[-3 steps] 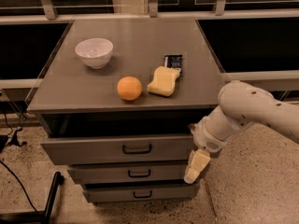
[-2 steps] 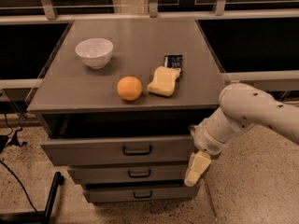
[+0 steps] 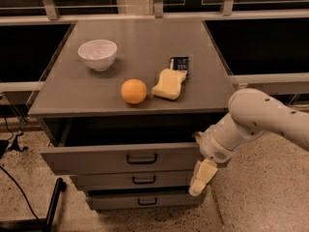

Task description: Open top drawer

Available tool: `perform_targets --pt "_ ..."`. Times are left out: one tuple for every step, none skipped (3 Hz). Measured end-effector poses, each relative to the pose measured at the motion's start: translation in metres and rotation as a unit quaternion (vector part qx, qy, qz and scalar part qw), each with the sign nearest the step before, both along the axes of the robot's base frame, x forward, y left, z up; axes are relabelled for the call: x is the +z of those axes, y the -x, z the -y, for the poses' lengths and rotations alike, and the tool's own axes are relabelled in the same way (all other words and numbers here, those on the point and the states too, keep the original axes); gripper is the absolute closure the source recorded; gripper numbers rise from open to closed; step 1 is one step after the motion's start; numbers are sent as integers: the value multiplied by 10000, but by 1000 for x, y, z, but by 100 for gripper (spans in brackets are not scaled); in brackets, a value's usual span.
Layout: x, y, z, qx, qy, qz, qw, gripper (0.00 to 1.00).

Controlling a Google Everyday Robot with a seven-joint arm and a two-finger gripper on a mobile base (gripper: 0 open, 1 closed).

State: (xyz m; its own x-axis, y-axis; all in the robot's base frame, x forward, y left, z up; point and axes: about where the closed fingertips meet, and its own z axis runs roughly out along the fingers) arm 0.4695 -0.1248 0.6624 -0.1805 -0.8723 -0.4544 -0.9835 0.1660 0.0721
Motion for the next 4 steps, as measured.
perform_targets --pt "2 -7 2 -91 -140 75 9998 0" --pt "5 -14 7 -201 -418 62 9989 0" --pt "9 -15 8 -287 -647 -28 9975 0" --pt "14 -10 9 -345 -769 -175 9963 0"
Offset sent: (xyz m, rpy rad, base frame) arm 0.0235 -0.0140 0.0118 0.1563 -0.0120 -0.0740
